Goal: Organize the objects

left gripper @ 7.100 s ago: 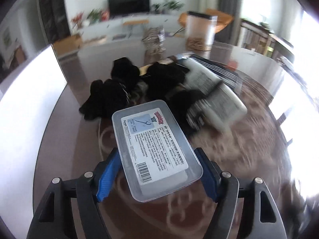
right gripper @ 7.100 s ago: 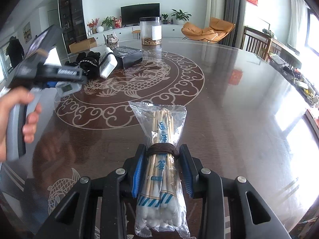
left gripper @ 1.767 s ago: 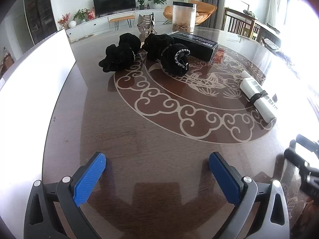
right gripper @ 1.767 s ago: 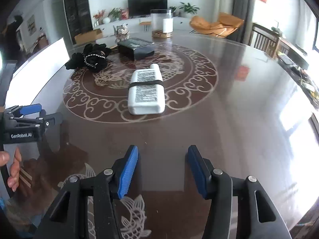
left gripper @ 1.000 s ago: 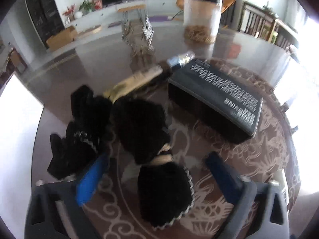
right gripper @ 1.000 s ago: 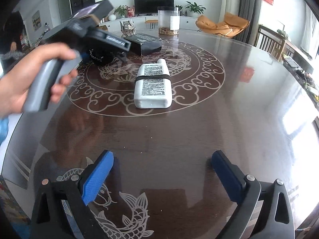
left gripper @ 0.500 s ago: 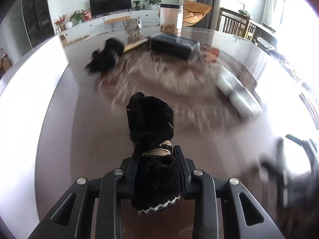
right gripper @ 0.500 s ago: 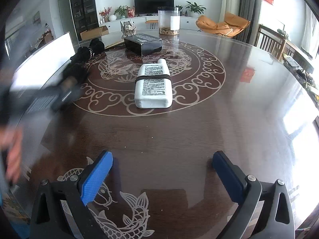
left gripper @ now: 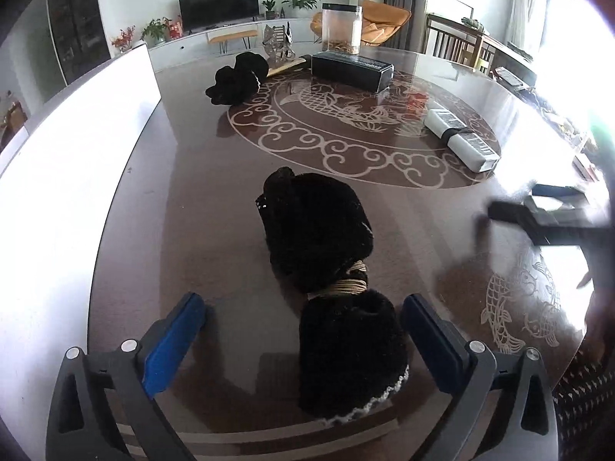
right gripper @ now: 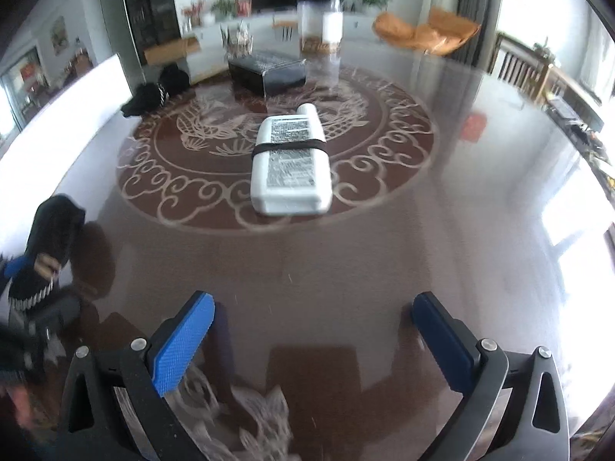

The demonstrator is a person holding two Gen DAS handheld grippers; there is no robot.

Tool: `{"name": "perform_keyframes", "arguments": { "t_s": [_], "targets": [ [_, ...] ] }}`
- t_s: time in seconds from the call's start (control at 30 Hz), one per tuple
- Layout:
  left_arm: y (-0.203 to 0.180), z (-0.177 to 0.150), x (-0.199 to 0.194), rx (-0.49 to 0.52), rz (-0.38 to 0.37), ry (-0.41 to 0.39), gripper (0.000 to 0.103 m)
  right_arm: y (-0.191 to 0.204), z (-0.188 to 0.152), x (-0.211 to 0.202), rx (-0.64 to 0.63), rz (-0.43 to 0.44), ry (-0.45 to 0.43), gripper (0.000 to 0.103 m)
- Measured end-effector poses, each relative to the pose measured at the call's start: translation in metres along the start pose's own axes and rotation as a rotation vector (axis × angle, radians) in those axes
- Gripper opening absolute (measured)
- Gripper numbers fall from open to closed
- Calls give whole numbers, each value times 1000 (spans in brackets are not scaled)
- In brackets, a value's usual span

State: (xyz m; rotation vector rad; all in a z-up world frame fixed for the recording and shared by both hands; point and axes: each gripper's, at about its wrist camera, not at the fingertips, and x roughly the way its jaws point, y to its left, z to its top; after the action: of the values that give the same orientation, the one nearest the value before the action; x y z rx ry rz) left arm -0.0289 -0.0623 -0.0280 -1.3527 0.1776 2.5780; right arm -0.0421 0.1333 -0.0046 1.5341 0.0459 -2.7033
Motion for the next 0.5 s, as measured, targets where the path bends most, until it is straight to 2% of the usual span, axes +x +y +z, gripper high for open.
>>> {"name": "perform_keyframes", "arguments": {
  "t_s": [0.13,0.23,0.27,0.33,0.37,0.4,0.5],
  "targets": [
    [0,0,1,0,-1,-3,103,8,51,30,-30,20,83,103],
    [0,1,1,0,0,-4,103,8,77,47,-4,4,68,102],
    [1,0,1,1,-1,-4,103,9,81,49,-7,3,51,97],
    [1,1,0,-1,-1,-7,103,11,81,45,-15,9,18,76],
    [0,1,1,-2,1,-8,103,13,78,40,-20,10,3,60],
    [1,2,1,-4,3,-9,103,14,74,36,-21,8,-2,55],
    [1,2,3,-7,4,-11,103,20,53,25,-33,17,-12,54]
  ]
}}
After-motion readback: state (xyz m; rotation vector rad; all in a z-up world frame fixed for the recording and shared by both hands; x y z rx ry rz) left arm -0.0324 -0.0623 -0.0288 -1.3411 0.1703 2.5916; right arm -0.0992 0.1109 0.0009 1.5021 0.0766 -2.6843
